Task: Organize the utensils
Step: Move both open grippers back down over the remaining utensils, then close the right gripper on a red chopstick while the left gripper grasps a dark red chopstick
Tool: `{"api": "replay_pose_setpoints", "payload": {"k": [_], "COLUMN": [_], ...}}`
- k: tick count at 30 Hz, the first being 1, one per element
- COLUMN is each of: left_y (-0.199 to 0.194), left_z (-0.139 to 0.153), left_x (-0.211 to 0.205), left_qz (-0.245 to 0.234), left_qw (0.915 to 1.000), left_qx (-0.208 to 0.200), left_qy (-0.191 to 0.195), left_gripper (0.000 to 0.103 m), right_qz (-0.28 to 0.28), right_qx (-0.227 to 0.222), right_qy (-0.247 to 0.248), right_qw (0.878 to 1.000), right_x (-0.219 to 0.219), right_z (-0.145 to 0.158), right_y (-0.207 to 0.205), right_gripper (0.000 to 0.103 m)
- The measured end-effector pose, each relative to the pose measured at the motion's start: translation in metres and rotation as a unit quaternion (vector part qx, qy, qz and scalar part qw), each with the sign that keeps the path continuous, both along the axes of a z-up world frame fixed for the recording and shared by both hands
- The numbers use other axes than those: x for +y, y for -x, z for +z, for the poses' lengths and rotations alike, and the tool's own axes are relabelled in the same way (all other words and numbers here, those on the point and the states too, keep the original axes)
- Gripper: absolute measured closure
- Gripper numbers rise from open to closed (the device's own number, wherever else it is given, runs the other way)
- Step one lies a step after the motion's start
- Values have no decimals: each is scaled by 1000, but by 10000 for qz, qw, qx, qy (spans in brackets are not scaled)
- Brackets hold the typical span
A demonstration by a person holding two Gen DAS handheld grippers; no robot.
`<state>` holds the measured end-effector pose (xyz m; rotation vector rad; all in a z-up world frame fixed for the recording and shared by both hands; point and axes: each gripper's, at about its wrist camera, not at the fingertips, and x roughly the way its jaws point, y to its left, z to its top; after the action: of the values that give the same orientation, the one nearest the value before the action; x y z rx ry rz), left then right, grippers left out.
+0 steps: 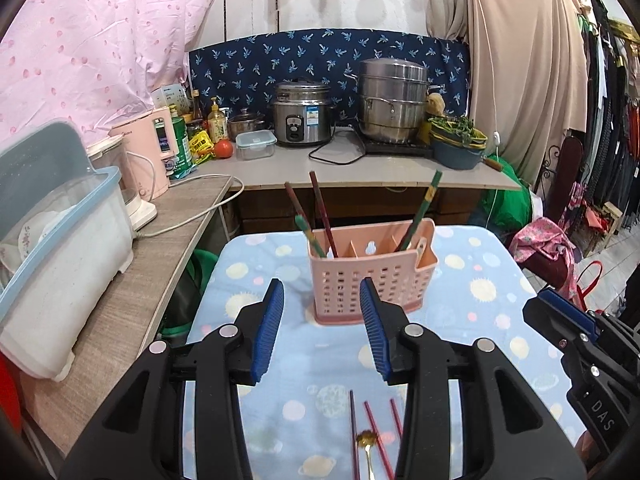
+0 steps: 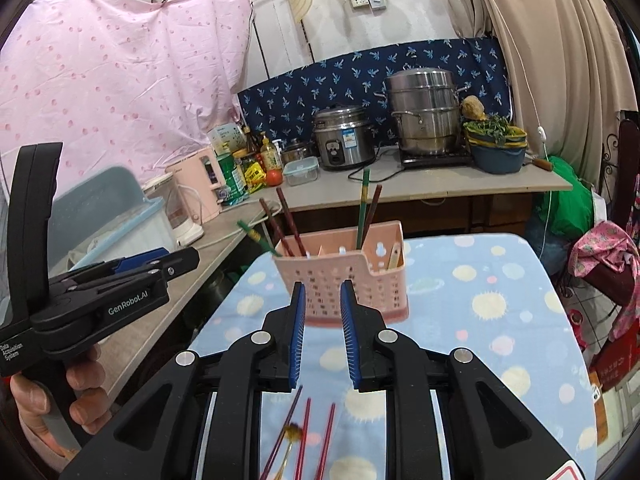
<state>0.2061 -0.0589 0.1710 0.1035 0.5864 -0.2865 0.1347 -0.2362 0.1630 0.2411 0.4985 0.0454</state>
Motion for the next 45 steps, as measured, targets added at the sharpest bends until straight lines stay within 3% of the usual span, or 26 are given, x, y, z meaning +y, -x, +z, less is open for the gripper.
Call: {"api": "replay_pose_setpoints", "payload": {"k": [6,13,30,45], "left_y": [29,60,116,132], "left_z": [-23,-69,-162,-194], "left_x": [10,20,29,33], "left_qz": [-40,-75,-186,-237], "left_qw": [9998,9982,9887,9834], "left_qx": [128,508,1445,1775], "left_qy": [-115,-306,-344,-294], "left_gripper": [65,65,65,63], "right_qz": [7,-67,138,175], "right_qx": [295,670,1427,1830], "right_qy": [-13,108,424,219], "right_qw": [9996,9977,9888,9827], "right_x": [10,20,63,73], "right_z": [-28,-66,-149,-181], "right_y": [39,77,124,128], "right_gripper": [84,84,84,84]}}
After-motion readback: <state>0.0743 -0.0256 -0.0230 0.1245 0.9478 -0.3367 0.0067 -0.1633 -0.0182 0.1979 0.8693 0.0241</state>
